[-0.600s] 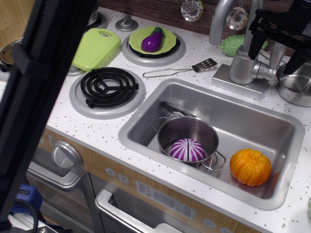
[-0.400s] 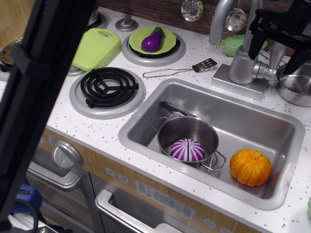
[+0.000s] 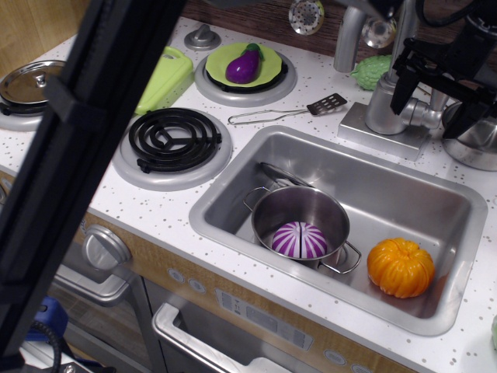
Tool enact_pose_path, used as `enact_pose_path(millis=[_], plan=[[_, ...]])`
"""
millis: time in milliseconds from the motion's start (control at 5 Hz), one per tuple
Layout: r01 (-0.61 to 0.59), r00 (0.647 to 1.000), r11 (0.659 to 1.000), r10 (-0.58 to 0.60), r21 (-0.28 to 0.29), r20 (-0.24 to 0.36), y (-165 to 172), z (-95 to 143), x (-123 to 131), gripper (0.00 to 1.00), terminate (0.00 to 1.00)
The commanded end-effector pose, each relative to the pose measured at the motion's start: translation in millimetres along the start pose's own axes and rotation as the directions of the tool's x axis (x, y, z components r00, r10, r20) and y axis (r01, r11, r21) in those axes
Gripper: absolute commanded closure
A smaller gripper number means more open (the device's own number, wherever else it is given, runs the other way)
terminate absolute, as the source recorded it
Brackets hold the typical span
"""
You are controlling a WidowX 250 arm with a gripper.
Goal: Turn lever vertical to front
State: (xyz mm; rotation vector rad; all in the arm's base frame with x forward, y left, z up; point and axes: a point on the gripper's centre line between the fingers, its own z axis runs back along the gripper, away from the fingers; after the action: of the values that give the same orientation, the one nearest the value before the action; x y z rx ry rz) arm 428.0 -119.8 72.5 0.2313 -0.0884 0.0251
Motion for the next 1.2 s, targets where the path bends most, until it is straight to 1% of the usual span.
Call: enact_pose_path(millis=[0, 200, 400, 800, 1000], plan=[[-0.023, 0.978, 0.999, 0.027, -0.024, 0.206, -2, 49, 15, 0.00, 0.00], [-0.018, 0.963, 0.999, 0.031, -0.049, 0.268, -2, 45, 31, 0.00, 0.00], [-0.010, 0.957, 1.000, 0.018, -0.028, 0.288, 1, 43, 42, 0.00, 0.00], [0.000, 0.954, 1.000, 0.004, -0.015, 0.300, 12, 53, 62, 0.00, 0.00], [0.005, 0.956, 0.999, 0.007, -0.042, 0.292, 12, 47, 66, 0.00, 0.00]])
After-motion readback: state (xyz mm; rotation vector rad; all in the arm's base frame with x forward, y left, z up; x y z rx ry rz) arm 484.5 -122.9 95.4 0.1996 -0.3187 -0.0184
